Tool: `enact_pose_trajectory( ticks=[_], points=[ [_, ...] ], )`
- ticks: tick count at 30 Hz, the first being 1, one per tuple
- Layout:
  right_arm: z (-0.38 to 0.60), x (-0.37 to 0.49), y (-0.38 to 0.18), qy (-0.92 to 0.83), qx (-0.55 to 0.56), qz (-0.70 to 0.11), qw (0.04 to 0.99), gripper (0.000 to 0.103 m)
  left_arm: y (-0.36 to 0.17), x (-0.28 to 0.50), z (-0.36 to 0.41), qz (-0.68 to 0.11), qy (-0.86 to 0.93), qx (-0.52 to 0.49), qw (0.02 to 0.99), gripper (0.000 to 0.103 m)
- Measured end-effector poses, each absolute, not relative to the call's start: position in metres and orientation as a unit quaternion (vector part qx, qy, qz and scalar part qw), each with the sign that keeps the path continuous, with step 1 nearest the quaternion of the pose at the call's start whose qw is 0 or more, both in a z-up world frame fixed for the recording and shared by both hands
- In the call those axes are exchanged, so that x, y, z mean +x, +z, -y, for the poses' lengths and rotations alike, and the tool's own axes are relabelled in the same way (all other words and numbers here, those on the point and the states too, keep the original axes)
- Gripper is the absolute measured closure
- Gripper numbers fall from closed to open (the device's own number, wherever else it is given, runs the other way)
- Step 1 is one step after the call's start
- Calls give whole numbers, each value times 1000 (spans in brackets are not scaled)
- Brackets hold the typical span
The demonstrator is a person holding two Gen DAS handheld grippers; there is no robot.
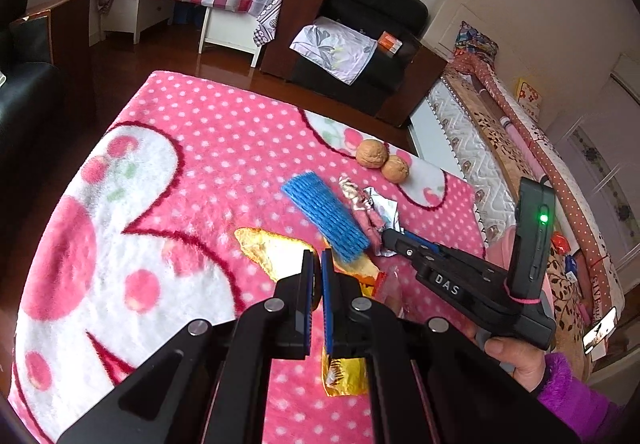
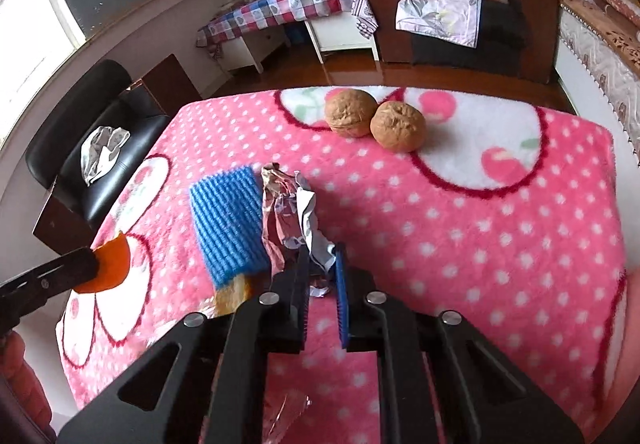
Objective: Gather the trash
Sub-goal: 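Grasp the crumpled foil wrapper with the right tool while the left tool holds its wrapper, then carry the foil wrapper and yellow wrapper over the pink basin with both tools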
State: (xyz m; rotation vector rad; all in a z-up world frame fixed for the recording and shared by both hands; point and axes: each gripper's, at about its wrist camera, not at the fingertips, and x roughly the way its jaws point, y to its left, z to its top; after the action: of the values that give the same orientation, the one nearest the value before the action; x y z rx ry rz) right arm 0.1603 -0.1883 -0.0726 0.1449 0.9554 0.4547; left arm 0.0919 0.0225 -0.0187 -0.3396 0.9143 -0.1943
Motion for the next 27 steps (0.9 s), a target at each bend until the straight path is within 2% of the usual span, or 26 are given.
enact_pose_trajectory(
  ticks=[14, 27],
  points=[
    [225, 102, -27, 208, 80, -408, 885, 97, -6, 78, 3, -421, -121, -145, 887, 100],
    [300, 42, 5, 115, 118, -372, 913, 97, 13, 71, 67, -397, -218, -124, 883, 100]
  ],
)
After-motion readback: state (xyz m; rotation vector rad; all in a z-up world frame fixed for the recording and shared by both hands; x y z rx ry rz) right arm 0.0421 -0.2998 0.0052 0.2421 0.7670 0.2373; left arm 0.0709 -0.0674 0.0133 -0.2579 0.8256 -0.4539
